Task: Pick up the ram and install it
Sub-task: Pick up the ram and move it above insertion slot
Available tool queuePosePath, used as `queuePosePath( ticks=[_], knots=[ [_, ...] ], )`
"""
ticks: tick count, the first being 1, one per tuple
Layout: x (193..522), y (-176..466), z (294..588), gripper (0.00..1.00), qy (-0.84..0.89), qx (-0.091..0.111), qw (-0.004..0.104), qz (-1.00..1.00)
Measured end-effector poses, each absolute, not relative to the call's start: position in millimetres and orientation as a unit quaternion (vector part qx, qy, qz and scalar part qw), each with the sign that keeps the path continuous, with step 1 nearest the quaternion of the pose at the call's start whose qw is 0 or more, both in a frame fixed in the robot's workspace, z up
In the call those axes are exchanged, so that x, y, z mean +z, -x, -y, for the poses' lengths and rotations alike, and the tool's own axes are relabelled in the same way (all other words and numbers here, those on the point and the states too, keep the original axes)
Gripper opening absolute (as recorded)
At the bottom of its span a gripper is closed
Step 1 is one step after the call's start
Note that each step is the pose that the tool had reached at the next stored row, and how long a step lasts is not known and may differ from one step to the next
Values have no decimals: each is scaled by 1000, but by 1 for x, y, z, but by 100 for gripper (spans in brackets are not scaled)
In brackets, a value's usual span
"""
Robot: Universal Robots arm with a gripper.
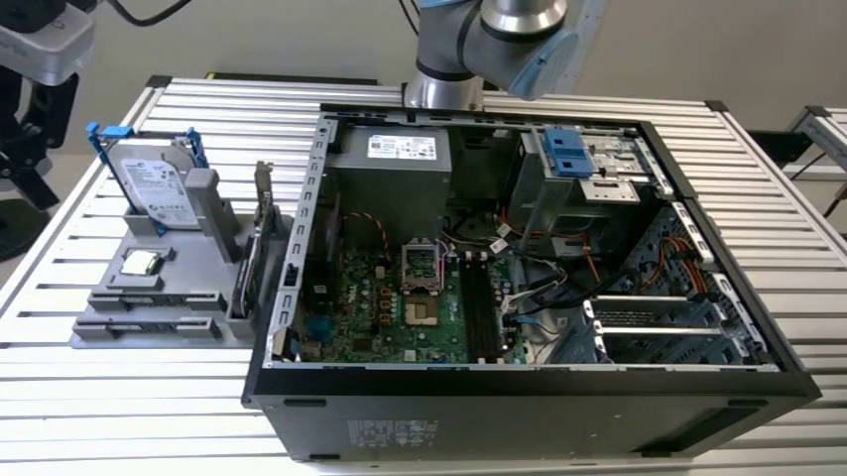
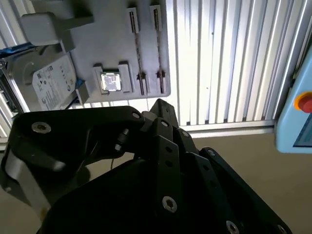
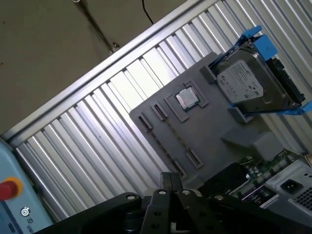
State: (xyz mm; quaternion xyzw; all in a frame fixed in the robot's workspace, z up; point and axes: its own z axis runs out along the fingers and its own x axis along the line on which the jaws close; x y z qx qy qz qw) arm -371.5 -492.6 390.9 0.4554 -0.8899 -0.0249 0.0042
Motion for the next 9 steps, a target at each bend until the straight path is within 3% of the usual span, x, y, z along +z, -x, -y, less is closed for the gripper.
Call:
queuePosePath(
  ticks=[9],
  knots=[
    [391,366,493,0,-495,-25,5,869]
  ],
)
